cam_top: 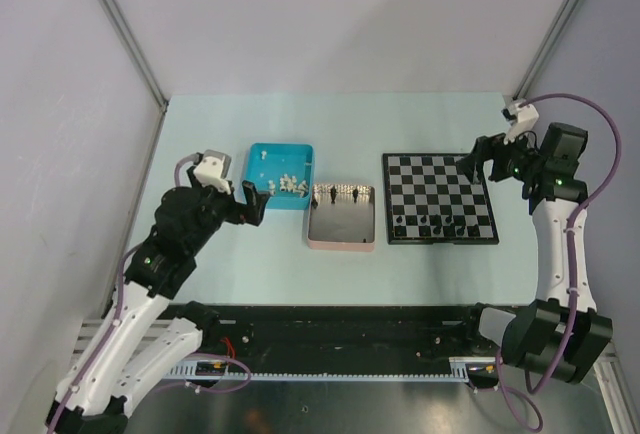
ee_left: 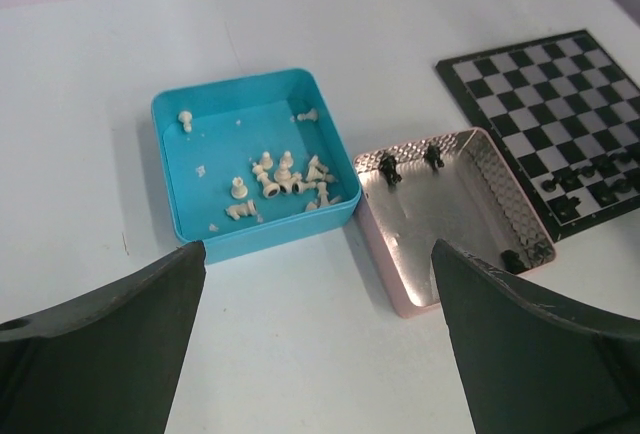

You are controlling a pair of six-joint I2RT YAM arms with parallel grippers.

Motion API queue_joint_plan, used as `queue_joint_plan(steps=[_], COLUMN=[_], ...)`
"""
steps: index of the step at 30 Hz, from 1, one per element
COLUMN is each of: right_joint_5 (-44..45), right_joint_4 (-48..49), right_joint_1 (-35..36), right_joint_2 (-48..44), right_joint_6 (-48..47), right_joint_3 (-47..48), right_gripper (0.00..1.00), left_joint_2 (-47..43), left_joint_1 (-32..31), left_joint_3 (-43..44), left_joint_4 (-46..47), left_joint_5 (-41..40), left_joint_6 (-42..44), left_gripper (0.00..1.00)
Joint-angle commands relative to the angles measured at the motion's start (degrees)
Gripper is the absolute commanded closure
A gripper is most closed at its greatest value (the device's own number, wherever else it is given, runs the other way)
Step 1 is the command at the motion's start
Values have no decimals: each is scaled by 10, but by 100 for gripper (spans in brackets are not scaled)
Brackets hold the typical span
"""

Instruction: Set up the chess pieces on the board

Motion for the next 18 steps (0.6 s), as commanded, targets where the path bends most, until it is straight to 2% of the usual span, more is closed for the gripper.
queue_joint_plan(steps=[1,2,8,15,18], right_joint_5=[-34,-36,2,240,252], right_joint_4=[101,118,138,112,114], right_joint_1=[-2,-1,17,115,121], right_joint_2=[-32,-35,-35,-62,-72], right_joint_6=[112,136,217,228,223], right_joint_3=[3,3,3,3,3], right_gripper=[4,0,0,0,0], left_joint_2=[-45,-51,-76,-98,-105], left_joint_1=[5,5,5,5,5], left_joint_3=[-2,-1,3,4,3], left_joint_4=[6,4,-4,-13,-17], left_joint_5=[7,5,3,8,8], left_joint_6=[-13,-13,-20,-35,-40], left_gripper=[1,1,0,0,0])
